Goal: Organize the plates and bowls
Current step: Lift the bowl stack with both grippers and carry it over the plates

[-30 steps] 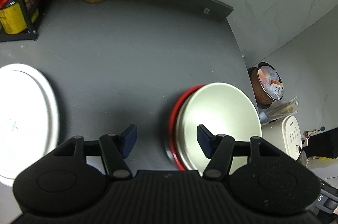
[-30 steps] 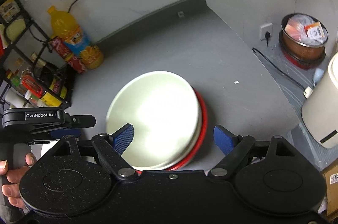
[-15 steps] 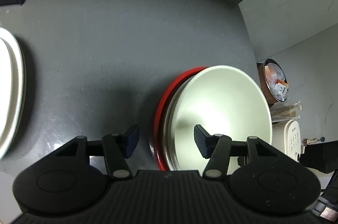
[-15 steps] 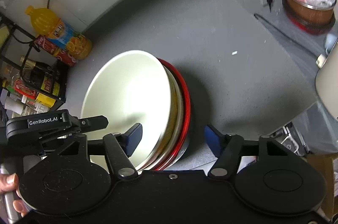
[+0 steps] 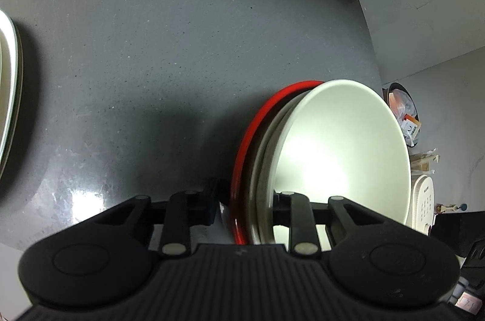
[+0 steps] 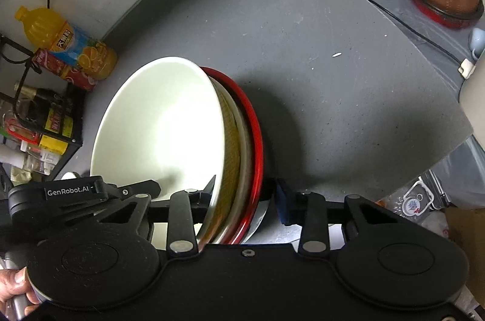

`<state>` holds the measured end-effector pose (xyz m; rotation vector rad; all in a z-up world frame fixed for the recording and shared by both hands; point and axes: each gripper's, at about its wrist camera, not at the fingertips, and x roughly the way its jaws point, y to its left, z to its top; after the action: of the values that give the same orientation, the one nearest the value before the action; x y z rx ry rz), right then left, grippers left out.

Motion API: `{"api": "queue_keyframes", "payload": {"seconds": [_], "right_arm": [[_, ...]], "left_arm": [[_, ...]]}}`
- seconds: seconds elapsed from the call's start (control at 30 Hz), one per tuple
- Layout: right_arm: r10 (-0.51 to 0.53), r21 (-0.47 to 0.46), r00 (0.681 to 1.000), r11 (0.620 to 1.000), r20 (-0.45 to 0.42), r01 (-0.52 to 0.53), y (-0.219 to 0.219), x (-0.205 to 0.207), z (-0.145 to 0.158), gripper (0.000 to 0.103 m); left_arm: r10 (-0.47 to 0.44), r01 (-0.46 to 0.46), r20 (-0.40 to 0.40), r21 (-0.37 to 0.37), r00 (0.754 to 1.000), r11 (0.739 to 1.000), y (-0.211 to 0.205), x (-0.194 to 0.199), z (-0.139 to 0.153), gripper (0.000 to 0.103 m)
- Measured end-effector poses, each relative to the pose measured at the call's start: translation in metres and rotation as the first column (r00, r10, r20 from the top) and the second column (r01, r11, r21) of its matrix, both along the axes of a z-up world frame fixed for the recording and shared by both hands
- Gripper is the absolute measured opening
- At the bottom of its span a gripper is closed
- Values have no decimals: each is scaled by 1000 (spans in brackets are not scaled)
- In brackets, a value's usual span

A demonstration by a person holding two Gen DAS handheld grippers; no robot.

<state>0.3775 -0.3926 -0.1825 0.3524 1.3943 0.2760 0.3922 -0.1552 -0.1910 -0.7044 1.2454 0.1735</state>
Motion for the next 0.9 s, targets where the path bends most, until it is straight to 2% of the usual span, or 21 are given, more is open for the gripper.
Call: {"api": "queue_keyframes", "payload": {"seconds": [0.4,0.9], "right_arm": [[-9,1,999,1000,48,9,10,-6,18,34],[48,15,993,999,112,-50,65,-12,52,34]], "left_arm": [[-22,21,28,10,999,1000,6,-10,15,27],[16,-17,92,16,996,1000,64,-36,58,27]]}}
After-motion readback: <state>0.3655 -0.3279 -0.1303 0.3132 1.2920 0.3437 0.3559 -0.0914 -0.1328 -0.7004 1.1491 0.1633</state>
